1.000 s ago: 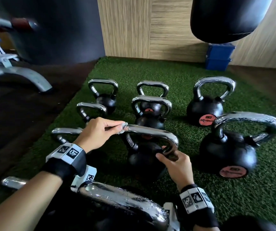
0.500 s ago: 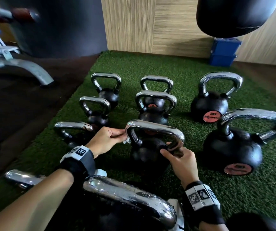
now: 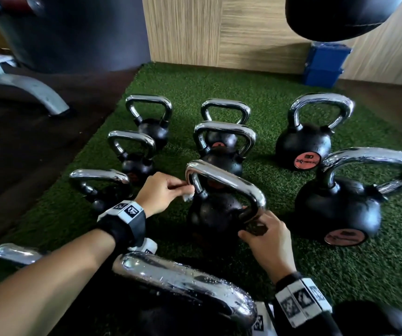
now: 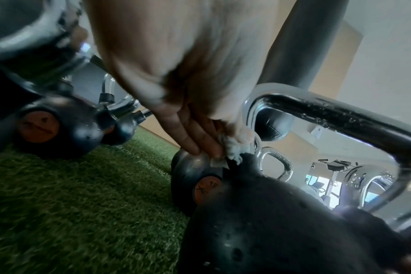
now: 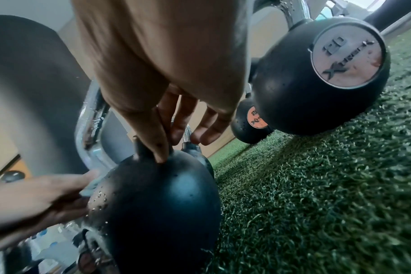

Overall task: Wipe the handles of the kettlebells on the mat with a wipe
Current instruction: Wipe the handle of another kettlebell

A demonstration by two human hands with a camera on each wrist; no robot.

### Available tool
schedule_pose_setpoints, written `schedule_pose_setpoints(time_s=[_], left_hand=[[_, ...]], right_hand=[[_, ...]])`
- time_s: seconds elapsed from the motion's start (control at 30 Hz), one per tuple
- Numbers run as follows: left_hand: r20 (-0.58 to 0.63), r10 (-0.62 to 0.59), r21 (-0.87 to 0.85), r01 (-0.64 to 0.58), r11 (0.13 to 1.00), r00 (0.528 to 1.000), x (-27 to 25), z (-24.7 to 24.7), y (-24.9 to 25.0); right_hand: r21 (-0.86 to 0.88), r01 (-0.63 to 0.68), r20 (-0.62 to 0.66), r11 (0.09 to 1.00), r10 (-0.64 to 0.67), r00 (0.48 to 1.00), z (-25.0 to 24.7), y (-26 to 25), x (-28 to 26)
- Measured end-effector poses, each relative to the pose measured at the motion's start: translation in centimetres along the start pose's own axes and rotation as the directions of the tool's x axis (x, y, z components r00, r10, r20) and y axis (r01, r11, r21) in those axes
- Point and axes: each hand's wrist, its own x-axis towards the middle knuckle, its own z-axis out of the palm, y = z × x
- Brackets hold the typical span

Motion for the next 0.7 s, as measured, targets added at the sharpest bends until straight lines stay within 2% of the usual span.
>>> schedule_pose_setpoints(time_s=[0.13, 0.23, 0.27, 0.33, 0.4, 0.43, 0.47, 0.53, 0.6, 0.7], left_hand=[[0.039, 0.024, 0.092, -0.027, 0.995, 0.999, 2.8, 1.2, 2.0], [0.111, 0.022, 0.125, -0.036, 0.991, 0.994, 4.6, 2.2, 4.2], [0.152, 0.017, 0.107, -0.033, 0.994, 0.988, 5.1, 2.5, 4.9], [0.245, -0.033, -0.051, 0.047, 0.998, 0.969, 5.4, 2.5, 5.8], [0.322, -0.067, -0.21, 0.14, 0.967, 0.944, 5.3, 2.3, 5.9], [0.34, -0.042, -0.219, 0.122, 0.968, 0.94, 5.1, 2.2, 5.7], [0.336, -0.012, -0.206, 0.086, 0.975, 0.942, 5.0, 2.3, 5.3], [0.298, 0.02, -0.193, 0.04, 0.98, 0.954, 4.5, 2.6, 4.7], [0.277, 0.0, -0.193, 0.055, 0.98, 0.961, 4.6, 2.8, 4.7], [0.259, -0.069, -0.267, 0.14, 0.953, 0.963, 5.6, 2.7, 5.7]], right_hand=[[-0.045, 0.159, 0.052, 0.986, -0.156, 0.986, 0.0, -0.3, -1.6], [-0.018, 0.21, 0.108, 0.978, -0.207, 0.972, 0.9, -1.8, -2.3], [-0.009, 0.216, 0.11, 0.976, -0.214, 0.971, 1.0, -2.2, -2.1], [0.003, 0.226, 0.043, 0.974, -0.226, 0.973, 1.1, -2.6, -0.9], [-0.011, 0.17, -0.014, 0.985, -0.171, 0.985, 1.2, -2.7, 1.1], [-0.033, 0.096, 0.014, 0.995, -0.095, 0.995, 1.2, -2.6, 2.3], [-0.049, -0.003, 0.094, 0.999, 0.007, 0.996, 1.4, -2.6, 3.3], [-0.045, -0.152, 0.301, 0.987, 0.159, 0.94, 1.9, -2.4, 4.8], [0.037, -0.227, 0.418, 0.973, 0.191, 0.888, 2.6, -1.6, 5.6], [0.082, -0.234, 0.391, 0.969, 0.185, 0.902, 3.2, -0.6, 5.6]])
